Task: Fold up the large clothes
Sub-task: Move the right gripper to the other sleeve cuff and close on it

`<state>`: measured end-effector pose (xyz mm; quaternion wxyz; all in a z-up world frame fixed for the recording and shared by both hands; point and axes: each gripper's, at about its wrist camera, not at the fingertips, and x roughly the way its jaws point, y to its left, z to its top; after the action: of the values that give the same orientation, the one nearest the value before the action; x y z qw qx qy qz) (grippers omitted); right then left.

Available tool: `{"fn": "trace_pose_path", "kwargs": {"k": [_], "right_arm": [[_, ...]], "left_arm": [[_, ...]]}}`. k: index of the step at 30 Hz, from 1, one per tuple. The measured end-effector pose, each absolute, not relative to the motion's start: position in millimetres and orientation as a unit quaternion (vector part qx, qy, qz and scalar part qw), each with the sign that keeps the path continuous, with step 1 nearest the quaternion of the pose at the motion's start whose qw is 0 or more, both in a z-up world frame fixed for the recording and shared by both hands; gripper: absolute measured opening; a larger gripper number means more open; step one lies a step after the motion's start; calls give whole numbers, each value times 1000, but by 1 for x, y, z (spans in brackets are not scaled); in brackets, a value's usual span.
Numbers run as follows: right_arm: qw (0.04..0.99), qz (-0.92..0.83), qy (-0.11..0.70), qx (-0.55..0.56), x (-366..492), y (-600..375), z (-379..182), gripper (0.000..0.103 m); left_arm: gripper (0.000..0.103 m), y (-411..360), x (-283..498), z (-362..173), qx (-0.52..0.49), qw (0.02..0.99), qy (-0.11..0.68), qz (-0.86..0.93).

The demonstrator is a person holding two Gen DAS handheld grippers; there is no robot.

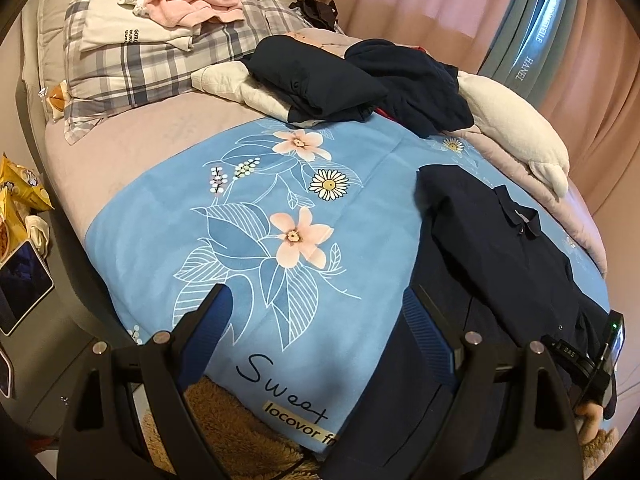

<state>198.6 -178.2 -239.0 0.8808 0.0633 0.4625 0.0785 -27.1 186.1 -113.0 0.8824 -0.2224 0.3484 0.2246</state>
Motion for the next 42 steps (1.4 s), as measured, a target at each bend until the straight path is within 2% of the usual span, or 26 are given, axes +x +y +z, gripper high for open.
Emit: {"fn": "trace_pose_path", "kwargs": {"k": [1,2,3,5,10,17,23,26,30,37,39,40,41,42], "right_arm": [[883,76,460,59,199,-177,-239,37],[886,74,455,55,199,-176,-238,30],[886,75,454,52,200,-175,-238,13],[885,82,455,55,204,-174,-239,4],[902,97,418,40,198,-172,-203,3],[940,129,316,19,203,-171,-83,1],[971,102,215,-19,204,-166,0,1],[971,95,216,-21,215,-168,16,1],[961,108,255,-11,226,-179,-8,1],[925,114,363,7,245,-193,-88,1],[911,118,394,14,247,-194,-115,8],[906,117,407,17,247,-195,-126,19],[902,115,416,20,248,-196,-132,35],[897,112,428,27,248,-196,-144,43]], "left_arm": [[87,186,-27,-114,-223,882,350,224],[87,187,-26,-115,-223,881,350,225],[87,188,-26,-116,-225,881,351,224],[87,188,-25,-118,-228,881,351,222],[87,192,-20,-120,-229,880,352,220],[87,187,10,-114,-209,891,347,207],[87,175,60,-110,-190,901,349,172],[86,165,84,-112,-182,902,359,158],[86,152,98,-115,-182,903,365,136],[86,138,104,-124,-168,899,383,131],[86,137,102,-126,-171,897,385,133],[86,137,101,-127,-172,896,387,135],[87,137,99,-128,-174,895,388,136],[87,137,99,-129,-175,894,390,138]]}}
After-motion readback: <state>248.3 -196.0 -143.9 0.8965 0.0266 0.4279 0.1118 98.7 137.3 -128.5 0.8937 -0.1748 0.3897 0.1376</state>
